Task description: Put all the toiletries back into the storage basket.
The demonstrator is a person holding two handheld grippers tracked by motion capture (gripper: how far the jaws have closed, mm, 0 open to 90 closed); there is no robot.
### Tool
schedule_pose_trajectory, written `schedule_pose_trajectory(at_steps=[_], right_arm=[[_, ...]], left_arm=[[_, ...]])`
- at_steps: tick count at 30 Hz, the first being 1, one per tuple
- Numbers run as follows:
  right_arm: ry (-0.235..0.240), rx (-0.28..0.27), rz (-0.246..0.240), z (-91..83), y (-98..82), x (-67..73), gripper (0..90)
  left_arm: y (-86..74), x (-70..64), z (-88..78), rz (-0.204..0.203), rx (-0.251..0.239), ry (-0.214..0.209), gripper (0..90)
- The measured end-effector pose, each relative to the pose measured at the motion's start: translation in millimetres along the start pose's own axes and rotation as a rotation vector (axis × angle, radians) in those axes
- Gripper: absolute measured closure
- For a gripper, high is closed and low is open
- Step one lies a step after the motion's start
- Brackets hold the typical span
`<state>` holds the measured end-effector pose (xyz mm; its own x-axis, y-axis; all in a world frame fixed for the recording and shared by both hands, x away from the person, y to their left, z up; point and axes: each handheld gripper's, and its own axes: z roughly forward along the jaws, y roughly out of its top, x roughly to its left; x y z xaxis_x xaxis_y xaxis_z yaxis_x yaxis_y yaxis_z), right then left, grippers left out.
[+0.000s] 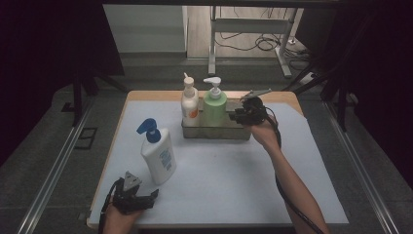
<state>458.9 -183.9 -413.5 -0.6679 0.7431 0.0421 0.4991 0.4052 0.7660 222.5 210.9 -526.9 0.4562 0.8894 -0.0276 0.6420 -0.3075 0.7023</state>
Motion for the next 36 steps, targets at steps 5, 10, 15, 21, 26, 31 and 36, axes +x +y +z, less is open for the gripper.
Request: schedule_pose_trajectory(at_steps=[5,10,15,21,26,31,36], right_arm=[[0.000,0.011,0.010,9.9,-0.4,-4.5,76.5],[-0.009,0.023,0.015,18.9,0.6,-3.9,84.0],[-0.007,0.038,0.032,28.9,2.9,-2.4,89.1],[-0.035,0.037,0.063,39.1,5.0,-3.2,89.2],[-0.045,0.061,0.088,47.9,3.4,-6.4,89.0],[-0.036,0.073,0.091,54.5,3.9,-8.0,88.6],[-0.017,0.088,0.094,60.2,4.5,-6.4,89.1]], left_arm=[[0.0,0.1,0.0,0.000,0.000,0.000,11.8],[0.0,0.1,0.0,0.000,0.000,-0.001,11.8],[0.0,0.1,0.0,0.000,0.000,-0.001,11.8],[0.0,0.1,0.0,0.000,0.000,-0.001,11.8],[0.1,0.1,0.0,0.000,0.000,-0.001,11.8],[0.1,0.2,0.0,0.000,0.000,-0.001,11.8],[0.0,0.2,0.0,0.000,0.000,-0.001,11.8]])
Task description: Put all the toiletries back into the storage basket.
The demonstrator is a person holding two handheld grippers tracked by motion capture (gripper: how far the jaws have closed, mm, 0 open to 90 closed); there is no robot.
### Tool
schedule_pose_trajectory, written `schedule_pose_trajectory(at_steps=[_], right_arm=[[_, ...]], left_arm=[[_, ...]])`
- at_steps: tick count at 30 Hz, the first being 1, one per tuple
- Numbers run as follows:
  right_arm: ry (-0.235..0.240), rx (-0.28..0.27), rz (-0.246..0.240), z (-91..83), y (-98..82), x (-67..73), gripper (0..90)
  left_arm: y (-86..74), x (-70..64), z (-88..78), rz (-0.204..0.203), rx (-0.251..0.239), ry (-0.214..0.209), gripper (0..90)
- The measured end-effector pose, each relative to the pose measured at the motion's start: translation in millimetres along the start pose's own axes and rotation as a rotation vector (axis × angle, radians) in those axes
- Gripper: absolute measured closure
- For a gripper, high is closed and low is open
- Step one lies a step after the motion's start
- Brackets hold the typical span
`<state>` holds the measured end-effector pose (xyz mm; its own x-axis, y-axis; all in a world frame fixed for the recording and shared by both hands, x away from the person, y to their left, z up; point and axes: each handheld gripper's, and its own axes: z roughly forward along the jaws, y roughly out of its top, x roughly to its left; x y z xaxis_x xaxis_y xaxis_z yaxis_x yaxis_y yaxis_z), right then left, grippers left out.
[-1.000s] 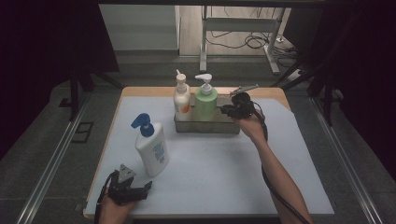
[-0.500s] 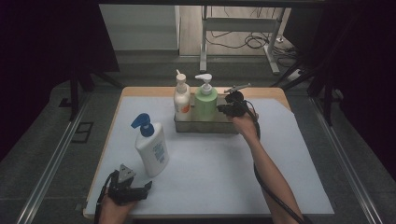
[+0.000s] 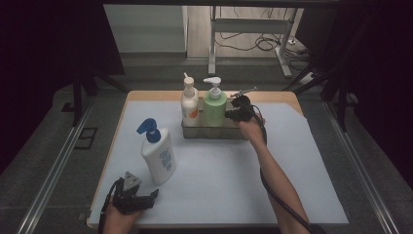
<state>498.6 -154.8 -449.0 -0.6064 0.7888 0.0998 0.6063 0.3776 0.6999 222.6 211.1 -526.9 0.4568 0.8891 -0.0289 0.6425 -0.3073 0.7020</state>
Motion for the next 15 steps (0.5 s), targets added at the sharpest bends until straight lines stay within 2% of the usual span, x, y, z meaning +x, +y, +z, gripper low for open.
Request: schedule_pose_trajectory(at_steps=[7,15], right_arm=[[0.010,0.017,0.005,4.8,-2.8,-1.4,89.2],[0.014,0.029,-0.006,7.5,-1.1,3.4,89.3]], left_arm=[[0.1,0.0,0.0,0.000,0.000,0.000,11.8],[0.1,0.0,0.0,0.000,0.001,0.000,11.8]])
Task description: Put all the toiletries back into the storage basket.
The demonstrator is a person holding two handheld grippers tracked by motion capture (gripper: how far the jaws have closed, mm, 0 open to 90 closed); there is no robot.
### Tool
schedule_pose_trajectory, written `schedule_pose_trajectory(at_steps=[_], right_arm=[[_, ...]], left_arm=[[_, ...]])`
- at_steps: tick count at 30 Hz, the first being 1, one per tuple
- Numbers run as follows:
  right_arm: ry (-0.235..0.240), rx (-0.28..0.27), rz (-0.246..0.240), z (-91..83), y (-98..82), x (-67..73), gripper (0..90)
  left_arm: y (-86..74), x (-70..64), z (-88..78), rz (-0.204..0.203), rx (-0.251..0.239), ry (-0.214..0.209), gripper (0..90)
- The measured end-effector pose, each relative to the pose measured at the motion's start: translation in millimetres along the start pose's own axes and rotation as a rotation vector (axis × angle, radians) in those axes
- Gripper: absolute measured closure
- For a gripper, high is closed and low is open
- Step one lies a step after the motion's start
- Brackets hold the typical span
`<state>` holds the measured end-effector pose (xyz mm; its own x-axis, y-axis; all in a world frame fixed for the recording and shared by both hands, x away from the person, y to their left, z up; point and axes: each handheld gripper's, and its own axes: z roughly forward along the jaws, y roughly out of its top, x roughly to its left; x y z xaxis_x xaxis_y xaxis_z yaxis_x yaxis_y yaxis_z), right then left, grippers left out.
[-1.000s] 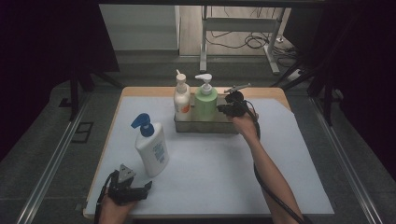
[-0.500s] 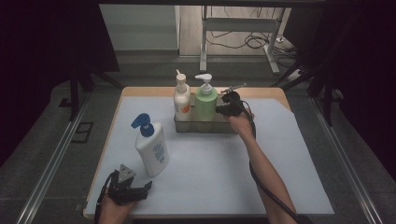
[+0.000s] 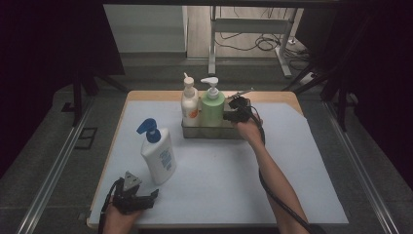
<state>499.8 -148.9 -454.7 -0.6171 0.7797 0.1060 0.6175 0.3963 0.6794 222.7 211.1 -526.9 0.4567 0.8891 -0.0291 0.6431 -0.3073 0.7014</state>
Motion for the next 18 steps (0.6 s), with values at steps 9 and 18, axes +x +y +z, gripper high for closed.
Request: schedule_pose_trajectory(at_steps=[9,18], right_arm=[[0.010,0.005,-0.014,2.4,2.7,6.2,89.3],[0.001,0.008,-0.021,3.0,4.0,9.7,89.4]], left_arm=[[0.0,0.0,0.0,0.000,0.000,-0.001,11.8],[0.2,0.0,0.0,-0.001,0.000,-0.002,11.8]])
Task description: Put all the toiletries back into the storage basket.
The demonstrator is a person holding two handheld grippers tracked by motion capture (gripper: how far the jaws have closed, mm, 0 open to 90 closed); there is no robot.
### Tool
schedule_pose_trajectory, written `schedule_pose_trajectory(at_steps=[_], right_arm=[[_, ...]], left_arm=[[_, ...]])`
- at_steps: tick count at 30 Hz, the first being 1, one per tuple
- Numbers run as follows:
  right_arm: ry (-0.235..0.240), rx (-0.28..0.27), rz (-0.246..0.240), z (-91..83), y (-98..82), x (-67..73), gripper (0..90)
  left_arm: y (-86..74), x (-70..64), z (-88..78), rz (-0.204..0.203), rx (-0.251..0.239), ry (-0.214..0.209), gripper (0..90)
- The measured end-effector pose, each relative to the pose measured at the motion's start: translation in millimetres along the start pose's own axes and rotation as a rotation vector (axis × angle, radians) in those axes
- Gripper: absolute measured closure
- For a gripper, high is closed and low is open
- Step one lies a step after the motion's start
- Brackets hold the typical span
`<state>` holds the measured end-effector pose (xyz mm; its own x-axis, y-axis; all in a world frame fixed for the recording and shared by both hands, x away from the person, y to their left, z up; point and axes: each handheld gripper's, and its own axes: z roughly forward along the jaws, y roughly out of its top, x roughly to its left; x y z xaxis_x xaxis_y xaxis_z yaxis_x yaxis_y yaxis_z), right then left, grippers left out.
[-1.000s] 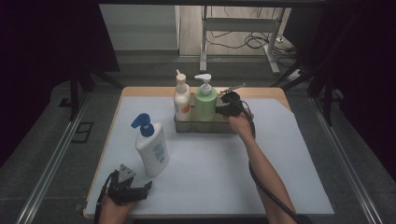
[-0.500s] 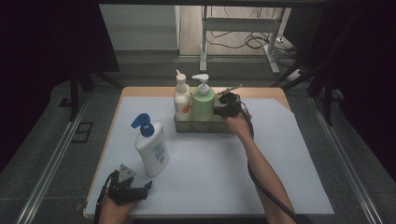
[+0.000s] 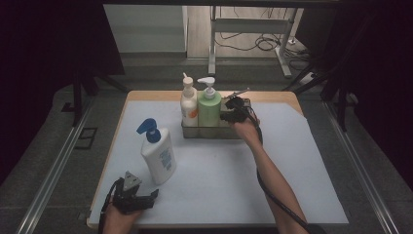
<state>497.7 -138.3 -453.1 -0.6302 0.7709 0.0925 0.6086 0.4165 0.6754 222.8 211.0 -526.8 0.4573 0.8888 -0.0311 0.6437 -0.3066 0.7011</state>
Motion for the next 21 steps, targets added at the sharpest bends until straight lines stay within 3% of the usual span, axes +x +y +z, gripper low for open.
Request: schedule_pose_trajectory(at_steps=[6,9,18,21], right_arm=[[-0.017,0.008,-0.018,-0.6,0.7,2.1,88.9],[-0.040,0.008,-0.031,-2.6,0.5,2.9,83.2],[-0.031,-0.027,-0.035,-20.2,-0.8,1.4,71.1],[-0.036,-0.030,-0.050,-27.7,-1.4,1.6,62.8]], left_arm=[[0.0,0.0,0.0,0.000,0.000,0.000,11.8],[-0.1,-0.2,0.0,0.000,-0.001,0.001,11.8],[-0.1,-0.1,0.0,0.002,-0.001,0.003,11.8],[-0.2,-0.2,0.1,0.001,-0.002,0.002,11.8]])
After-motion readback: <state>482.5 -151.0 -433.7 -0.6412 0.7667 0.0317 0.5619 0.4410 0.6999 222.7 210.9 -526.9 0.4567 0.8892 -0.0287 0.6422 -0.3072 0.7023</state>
